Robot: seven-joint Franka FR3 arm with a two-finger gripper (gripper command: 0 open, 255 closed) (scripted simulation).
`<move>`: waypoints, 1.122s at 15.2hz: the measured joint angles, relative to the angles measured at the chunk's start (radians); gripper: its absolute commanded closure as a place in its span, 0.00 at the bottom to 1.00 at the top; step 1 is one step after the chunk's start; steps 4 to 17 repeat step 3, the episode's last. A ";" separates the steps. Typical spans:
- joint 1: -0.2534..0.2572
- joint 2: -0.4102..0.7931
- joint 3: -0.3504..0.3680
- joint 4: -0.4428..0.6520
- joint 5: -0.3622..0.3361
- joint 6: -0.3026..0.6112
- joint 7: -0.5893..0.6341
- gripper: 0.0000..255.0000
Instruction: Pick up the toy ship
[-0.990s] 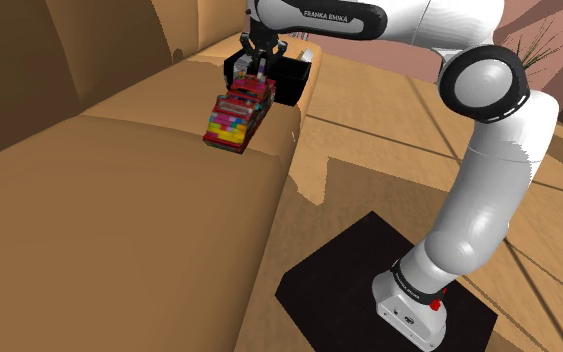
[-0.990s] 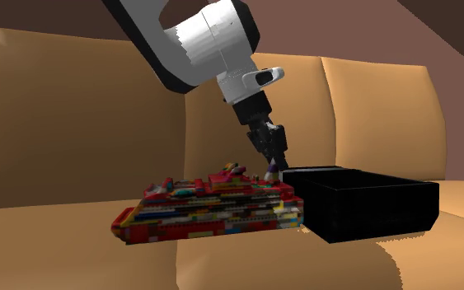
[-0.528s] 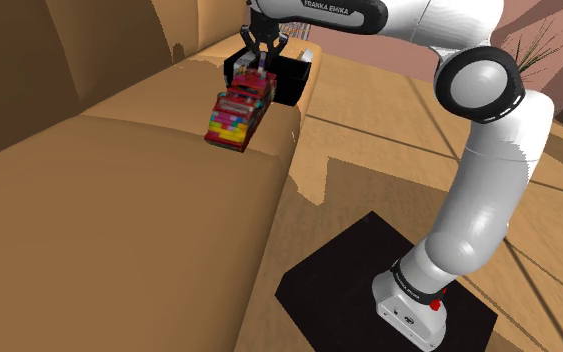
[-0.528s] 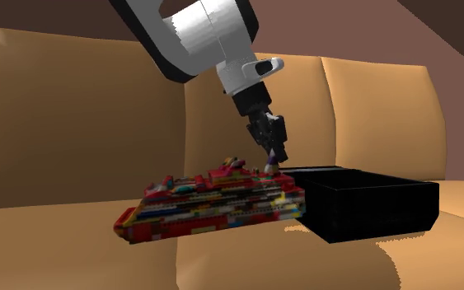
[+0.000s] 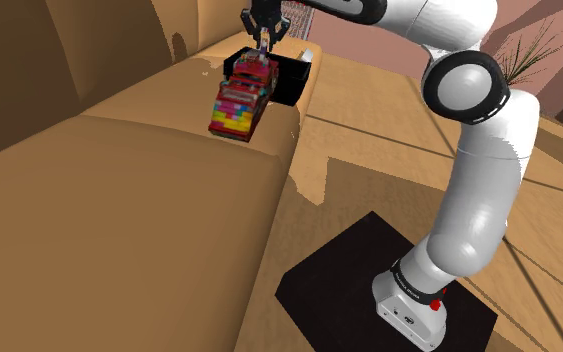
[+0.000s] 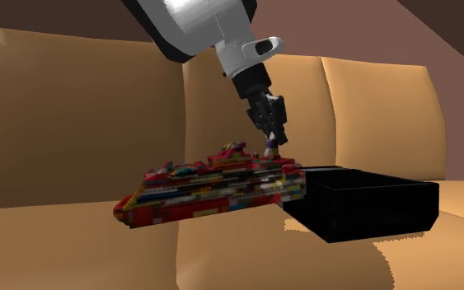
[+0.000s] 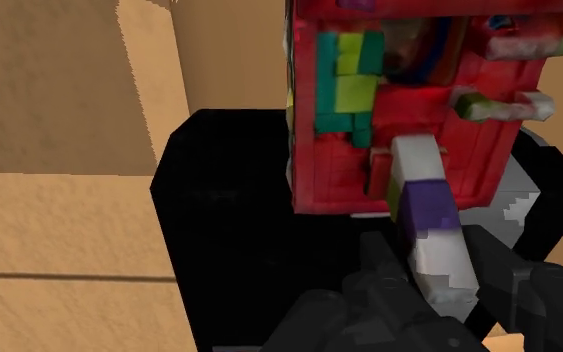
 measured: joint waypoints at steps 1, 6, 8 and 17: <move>0.006 0.006 -0.001 0.025 -0.003 -0.017 -0.006 1.00; 0.018 0.018 -0.002 0.068 -0.008 -0.046 -0.017 1.00; 0.018 0.018 -0.002 0.068 -0.008 -0.046 -0.017 1.00; 0.018 0.018 -0.002 0.068 -0.008 -0.046 -0.017 1.00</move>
